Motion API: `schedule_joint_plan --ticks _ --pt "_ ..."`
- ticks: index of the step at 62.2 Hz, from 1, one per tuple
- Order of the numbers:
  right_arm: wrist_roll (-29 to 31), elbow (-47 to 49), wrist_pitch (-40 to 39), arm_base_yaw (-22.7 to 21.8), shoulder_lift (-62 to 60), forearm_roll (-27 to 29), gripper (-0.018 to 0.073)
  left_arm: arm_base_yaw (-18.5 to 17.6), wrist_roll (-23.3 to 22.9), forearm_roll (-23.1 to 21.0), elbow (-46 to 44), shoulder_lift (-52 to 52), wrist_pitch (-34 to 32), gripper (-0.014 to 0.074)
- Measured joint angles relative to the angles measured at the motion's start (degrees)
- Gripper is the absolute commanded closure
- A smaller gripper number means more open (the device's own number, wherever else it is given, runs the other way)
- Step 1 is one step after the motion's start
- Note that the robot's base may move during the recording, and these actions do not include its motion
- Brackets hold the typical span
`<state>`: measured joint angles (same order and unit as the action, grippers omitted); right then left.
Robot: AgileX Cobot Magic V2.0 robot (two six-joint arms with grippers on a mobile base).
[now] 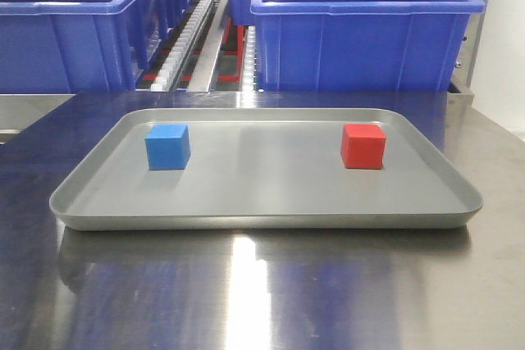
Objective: Sort and place red and blue blocks on shelf
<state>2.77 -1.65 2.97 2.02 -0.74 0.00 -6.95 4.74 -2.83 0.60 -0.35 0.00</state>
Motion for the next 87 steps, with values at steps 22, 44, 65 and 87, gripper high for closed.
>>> schedule_joint_plan --ticks 22,44,65,87 --pt "0.00 0.00 -0.22 0.00 0.00 0.00 0.0503 0.00 0.00 0.00 0.00 0.00 0.00 0.0472" --pt "0.00 0.00 -0.09 0.00 0.00 0.35 0.0503 0.00 0.00 0.00 0.00 0.00 0.00 0.0472" --pt "0.00 10.72 12.99 0.00 2.49 0.00 0.0503 0.00 0.00 0.00 0.00 0.00 0.00 0.0472" --pt "2.74 20.76 12.56 0.00 19.90 -6.93 0.0503 0.00 0.00 0.00 0.00 0.00 0.00 0.0472"
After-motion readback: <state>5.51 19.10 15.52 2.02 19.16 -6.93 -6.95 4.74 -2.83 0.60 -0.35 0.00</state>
